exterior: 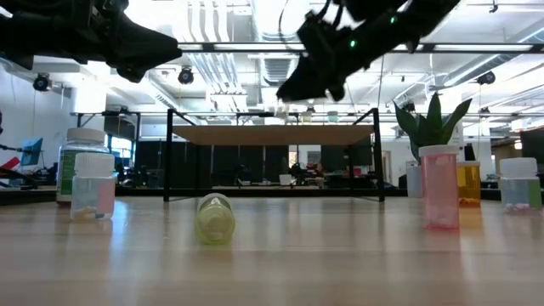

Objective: Pick and place medicine bottles onto shelf by color
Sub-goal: Put the top yellow pill bottle on the shelf

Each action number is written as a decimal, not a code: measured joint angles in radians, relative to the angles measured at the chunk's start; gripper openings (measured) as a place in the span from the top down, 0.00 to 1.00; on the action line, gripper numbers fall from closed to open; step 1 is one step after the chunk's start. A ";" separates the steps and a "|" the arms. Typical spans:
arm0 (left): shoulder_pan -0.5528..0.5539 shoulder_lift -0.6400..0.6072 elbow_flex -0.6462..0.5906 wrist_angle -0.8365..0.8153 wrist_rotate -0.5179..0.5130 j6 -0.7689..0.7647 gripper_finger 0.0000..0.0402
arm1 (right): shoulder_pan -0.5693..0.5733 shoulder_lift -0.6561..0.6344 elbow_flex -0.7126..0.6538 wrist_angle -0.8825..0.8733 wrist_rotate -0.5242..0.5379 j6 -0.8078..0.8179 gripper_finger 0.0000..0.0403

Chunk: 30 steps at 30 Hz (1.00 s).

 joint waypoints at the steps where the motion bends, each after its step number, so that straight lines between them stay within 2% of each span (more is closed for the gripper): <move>1: 0.000 0.001 0.000 0.003 0.000 0.000 0.67 | -0.015 -0.027 0.000 -0.015 0.007 -0.009 0.72; 6: 0.000 0.000 0.000 0.007 0.000 -0.002 0.67 | -0.113 -0.115 0.000 -0.057 0.026 -0.036 0.72; 11: 0.000 0.000 0.000 0.007 0.000 -0.002 0.67 | -0.211 -0.130 0.000 -0.075 0.016 -0.050 0.72; 20: 0.000 0.000 0.000 0.008 0.000 0.000 0.67 | -0.323 -0.079 0.006 -0.062 -0.032 -0.043 0.72; 30: 0.000 0.000 0.000 0.008 0.000 0.000 0.67 | -0.347 -0.006 0.006 -0.010 -0.037 -0.042 0.72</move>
